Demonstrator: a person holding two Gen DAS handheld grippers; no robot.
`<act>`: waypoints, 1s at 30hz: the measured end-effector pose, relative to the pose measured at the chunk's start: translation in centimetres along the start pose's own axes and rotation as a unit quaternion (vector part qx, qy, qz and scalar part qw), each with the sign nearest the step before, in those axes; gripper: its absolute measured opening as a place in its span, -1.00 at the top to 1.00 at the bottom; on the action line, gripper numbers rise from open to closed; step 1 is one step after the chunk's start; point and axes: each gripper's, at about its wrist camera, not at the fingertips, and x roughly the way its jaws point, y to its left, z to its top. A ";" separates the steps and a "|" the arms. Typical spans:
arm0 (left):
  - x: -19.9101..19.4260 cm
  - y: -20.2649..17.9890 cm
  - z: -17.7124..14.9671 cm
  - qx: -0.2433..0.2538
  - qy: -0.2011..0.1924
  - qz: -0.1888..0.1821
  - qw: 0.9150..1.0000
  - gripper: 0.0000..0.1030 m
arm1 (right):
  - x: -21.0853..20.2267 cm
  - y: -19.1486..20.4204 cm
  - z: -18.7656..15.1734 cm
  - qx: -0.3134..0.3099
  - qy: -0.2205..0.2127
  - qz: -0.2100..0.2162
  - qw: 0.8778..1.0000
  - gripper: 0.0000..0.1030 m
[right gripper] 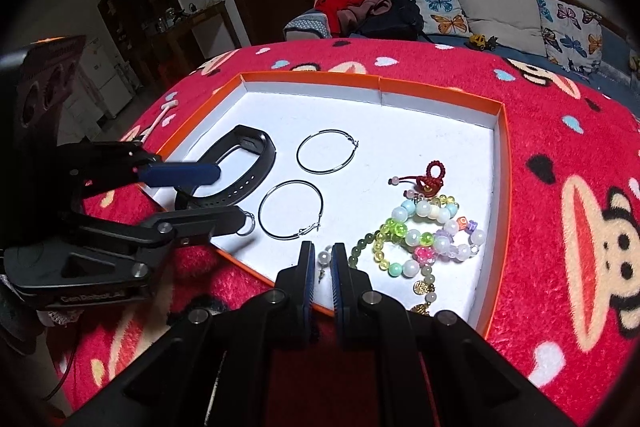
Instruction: Organize jewelry
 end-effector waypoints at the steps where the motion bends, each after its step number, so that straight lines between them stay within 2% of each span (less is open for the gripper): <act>1: -0.3 0.0 0.0 -0.002 -0.003 0.002 1.000 -0.04 | -0.1 0.0 0.0 0.000 -0.001 -0.003 1.000 0.80; 5: -1.2 0.2 -0.3 -0.008 -0.013 0.007 1.000 -0.09 | -0.8 -0.2 -0.3 0.003 -0.007 -0.015 1.000 0.79; 10: -2.8 0.5 -1.1 -0.020 -0.025 0.023 0.999 -0.34 | -1.6 -0.4 -0.5 0.010 -0.012 -0.030 0.999 0.78; 14: -4.2 0.5 -2.1 -0.024 -0.035 0.040 0.998 -0.38 | -2.4 -0.2 -0.7 0.023 -0.020 -0.035 0.999 0.76; 16: -4.9 0.5 -2.6 -0.030 -0.041 0.045 0.998 -0.49 | -2.8 0.1 -0.9 0.027 -0.028 -0.041 0.998 0.62; 19: -5.9 0.4 -3.5 -0.042 -0.050 0.051 0.997 -0.53 | -3.2 0.5 -1.2 0.032 -0.037 -0.046 0.998 0.34; 26: -7.4 0.5 -5.9 -0.066 -0.060 0.070 0.994 -0.56 | -4.1 2.5 -2.4 0.027 -0.052 -0.070 0.996 0.28; 30: -8.0 0.4 -7.5 -0.076 -0.067 0.085 0.991 -0.57 | -4.4 3.5 -3.3 0.029 -0.068 -0.098 0.992 0.09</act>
